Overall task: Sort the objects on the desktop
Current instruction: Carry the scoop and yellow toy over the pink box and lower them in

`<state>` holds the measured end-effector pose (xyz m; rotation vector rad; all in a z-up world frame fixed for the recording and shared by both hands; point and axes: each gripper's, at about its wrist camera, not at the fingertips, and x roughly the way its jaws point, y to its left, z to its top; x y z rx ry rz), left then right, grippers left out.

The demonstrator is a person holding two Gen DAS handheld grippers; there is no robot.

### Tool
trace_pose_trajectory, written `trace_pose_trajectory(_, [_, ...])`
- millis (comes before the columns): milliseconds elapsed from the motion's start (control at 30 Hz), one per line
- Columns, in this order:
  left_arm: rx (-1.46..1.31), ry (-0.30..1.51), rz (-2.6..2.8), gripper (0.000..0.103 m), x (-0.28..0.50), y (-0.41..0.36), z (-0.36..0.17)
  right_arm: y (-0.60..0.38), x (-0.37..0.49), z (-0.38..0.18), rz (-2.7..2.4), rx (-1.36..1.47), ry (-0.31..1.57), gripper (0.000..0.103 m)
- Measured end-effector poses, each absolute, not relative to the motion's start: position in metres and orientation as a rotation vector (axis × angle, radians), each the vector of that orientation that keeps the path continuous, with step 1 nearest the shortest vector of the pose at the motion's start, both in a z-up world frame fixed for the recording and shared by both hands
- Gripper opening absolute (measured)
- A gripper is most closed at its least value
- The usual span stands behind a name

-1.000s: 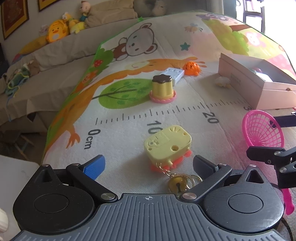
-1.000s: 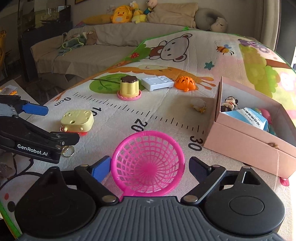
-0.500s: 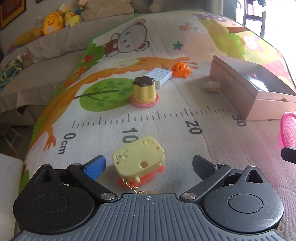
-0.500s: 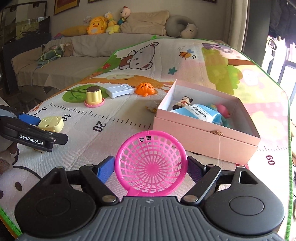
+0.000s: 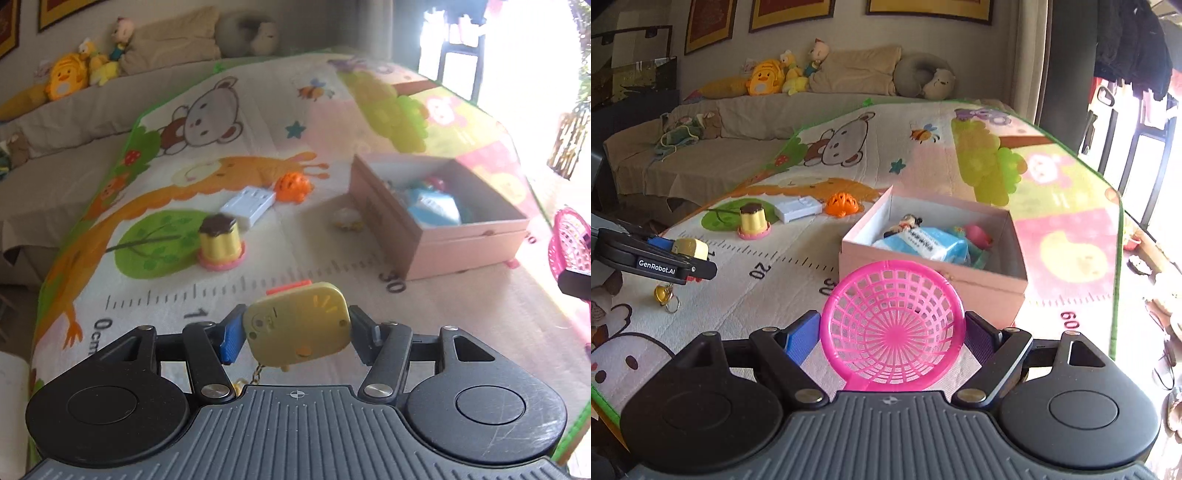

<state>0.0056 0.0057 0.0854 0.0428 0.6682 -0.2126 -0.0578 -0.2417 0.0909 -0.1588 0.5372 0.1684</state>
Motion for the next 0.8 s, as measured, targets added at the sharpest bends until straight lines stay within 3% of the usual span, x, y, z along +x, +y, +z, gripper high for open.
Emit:
trace_pose_trajectory(133, [0.099, 0.494, -0.34, 0.063, 0.017, -0.036, 0.142, -0.271, -0.054, 0.158, 0.124, -0.168, 0.375, 0.083])
trace_pose_trajectory(300, [0.109, 0.441, -0.468, 0.063, 0.061, -0.093, 0.168, -0.3, -0.032, 0.204, 0.003, -0.204, 0.242, 0.083])
trace_pose_trajectory(400, [0.082, 0.469, -0.534, 0.063, 0.103, -0.132, 0.163, -0.316, -0.009, 0.21, -0.043, -0.199, 0.237, 0.083])
trace_pose_trajectory(533, [0.079, 0.549, -0.537, 0.086, 0.137, -0.157, 0.14, -0.327, 0.015, 0.202, -0.055, -0.189, 0.277, 0.083])
trace_pose_trajectory(633, [0.078, 0.588, -0.51, 0.093, 0.134, -0.141, 0.119, -0.332, 0.026, 0.193, -0.057, -0.185, 0.305, 0.083])
trace_pose_trajectory(800, [0.134, 0.629, -0.381, 0.096, 0.114, -0.103, 0.083, -0.331, 0.06, 0.178, 0.011, -0.134, 0.368, 0.083])
